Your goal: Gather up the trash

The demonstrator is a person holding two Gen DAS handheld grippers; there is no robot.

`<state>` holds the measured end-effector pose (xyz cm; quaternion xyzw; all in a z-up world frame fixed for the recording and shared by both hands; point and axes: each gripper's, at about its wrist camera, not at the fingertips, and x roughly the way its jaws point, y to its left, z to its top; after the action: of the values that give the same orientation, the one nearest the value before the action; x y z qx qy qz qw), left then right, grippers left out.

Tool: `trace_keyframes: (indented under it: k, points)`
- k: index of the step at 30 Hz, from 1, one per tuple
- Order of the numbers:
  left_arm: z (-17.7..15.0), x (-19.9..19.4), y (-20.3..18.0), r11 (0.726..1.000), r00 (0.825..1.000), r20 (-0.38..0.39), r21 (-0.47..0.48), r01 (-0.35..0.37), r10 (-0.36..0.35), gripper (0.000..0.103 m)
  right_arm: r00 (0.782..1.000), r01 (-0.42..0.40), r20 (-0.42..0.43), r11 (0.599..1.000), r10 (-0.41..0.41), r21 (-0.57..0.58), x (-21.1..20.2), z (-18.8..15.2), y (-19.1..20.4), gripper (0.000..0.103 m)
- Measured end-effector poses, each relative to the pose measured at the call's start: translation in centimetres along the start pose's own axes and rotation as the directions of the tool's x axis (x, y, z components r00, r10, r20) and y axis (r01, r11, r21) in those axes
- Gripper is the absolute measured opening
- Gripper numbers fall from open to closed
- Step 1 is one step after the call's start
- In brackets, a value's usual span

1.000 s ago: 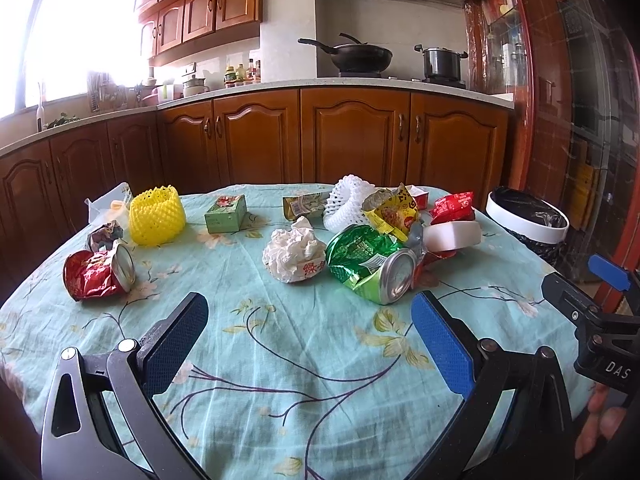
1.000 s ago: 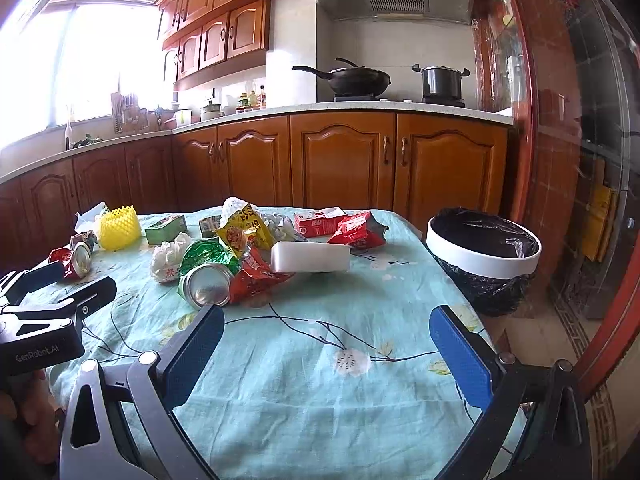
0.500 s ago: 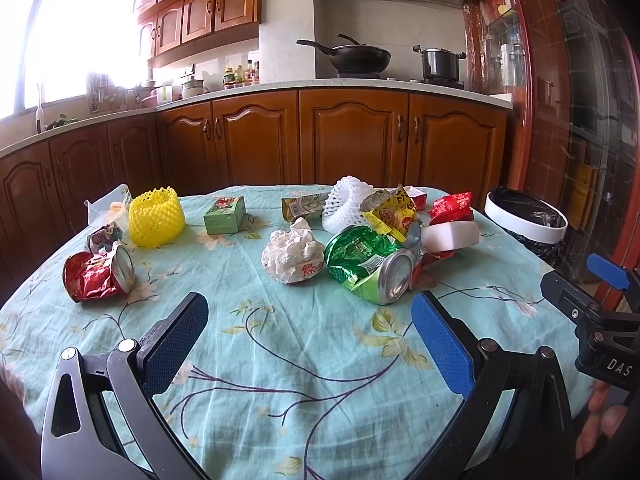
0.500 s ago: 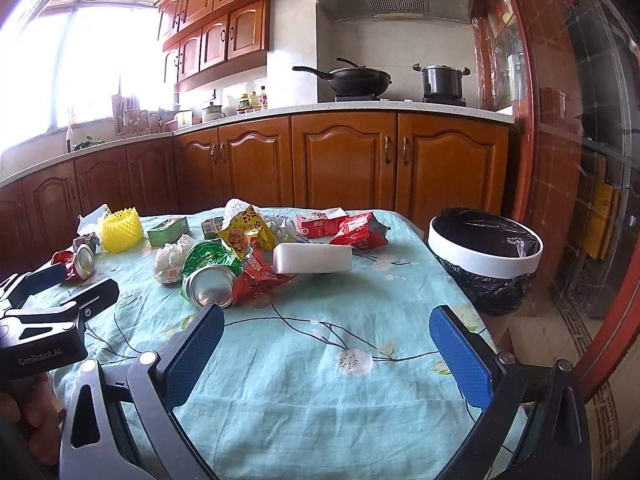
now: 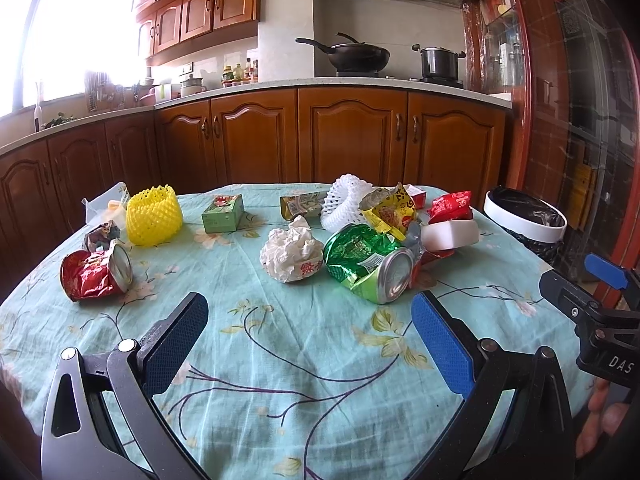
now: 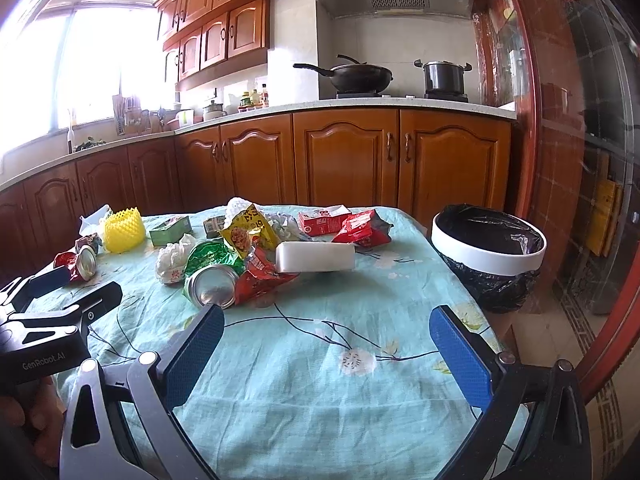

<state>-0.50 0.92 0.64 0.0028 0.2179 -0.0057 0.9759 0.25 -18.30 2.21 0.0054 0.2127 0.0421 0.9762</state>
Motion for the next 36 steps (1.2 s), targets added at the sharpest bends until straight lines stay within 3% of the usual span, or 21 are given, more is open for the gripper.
trace_keyframes:
  k: [22, 36]
  points:
    - [0.0, 1.0, 0.5, 1.0, 0.999, -0.041, -0.019, 0.009, -0.01, 0.103, 0.999, -0.028, -0.025, 0.999, 0.029, 0.016, 0.7, 0.3, -0.2, 0.103]
    - [2.7, 3.5, 2.4, 0.997, 0.992, -0.119, -0.058, 0.041, -0.048, 0.098, 0.977, -0.153, -0.126, 0.975, 0.174, 0.159, 3.5, 2.4, -1.9, 0.098]
